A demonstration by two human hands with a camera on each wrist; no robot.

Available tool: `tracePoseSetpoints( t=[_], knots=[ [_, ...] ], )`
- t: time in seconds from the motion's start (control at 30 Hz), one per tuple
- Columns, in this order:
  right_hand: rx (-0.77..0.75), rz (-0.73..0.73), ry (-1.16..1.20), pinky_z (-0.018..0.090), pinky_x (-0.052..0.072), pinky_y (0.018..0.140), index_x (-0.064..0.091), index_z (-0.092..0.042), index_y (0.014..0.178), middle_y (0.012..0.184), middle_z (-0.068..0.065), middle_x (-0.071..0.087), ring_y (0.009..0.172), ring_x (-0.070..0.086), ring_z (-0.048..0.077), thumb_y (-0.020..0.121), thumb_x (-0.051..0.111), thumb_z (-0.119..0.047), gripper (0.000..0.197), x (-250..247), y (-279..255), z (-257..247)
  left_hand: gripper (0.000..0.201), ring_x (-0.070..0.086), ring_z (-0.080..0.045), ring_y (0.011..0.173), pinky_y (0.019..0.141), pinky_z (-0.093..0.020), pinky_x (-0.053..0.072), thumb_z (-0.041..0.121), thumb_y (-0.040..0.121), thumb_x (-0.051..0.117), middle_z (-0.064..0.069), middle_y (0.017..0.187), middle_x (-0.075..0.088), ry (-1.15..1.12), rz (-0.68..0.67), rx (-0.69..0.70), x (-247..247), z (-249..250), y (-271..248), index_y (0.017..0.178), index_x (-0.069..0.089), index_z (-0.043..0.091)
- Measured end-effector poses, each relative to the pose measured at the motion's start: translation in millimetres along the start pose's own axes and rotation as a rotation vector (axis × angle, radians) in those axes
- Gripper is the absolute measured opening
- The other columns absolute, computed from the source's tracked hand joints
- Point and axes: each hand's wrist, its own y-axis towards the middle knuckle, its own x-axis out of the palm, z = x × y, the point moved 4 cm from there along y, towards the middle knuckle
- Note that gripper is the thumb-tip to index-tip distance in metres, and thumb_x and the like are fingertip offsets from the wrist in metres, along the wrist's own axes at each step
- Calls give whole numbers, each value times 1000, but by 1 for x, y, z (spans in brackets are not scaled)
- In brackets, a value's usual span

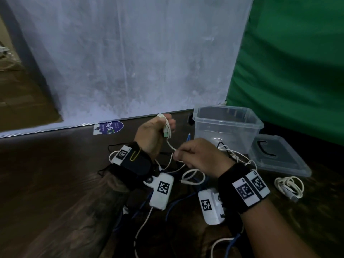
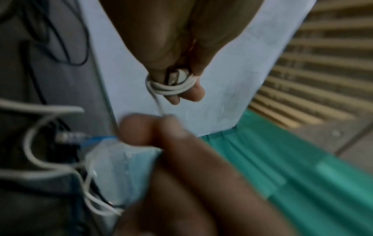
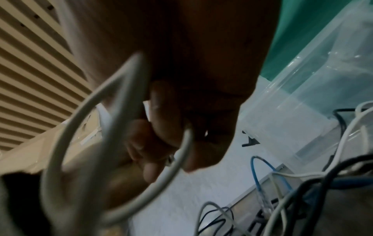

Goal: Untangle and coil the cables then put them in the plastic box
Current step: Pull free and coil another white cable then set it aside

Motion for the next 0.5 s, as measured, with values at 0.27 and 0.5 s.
tracePoseSetpoints(
  t=[0.27,0.5],
  knots=[
    [-56,309,475,15,41,48,67,-12,67,55,-8,64,44,51,2,91,67,-11,25,-34,-8,2,38,50,-2,51,59,-18,40,3,99,43,8,54,59,633,-235,72,11,2,-18,71,64,15],
    [-23,474,593,22,40,54,71,-17,70,62,5,57,54,47,11,88,71,-14,18,-40,-6,19,42,55,-19,58,59,-27,44,35,98,45,-13,69,61,598,-405,-292,23,-27,-32,82,71,6]
  ],
)
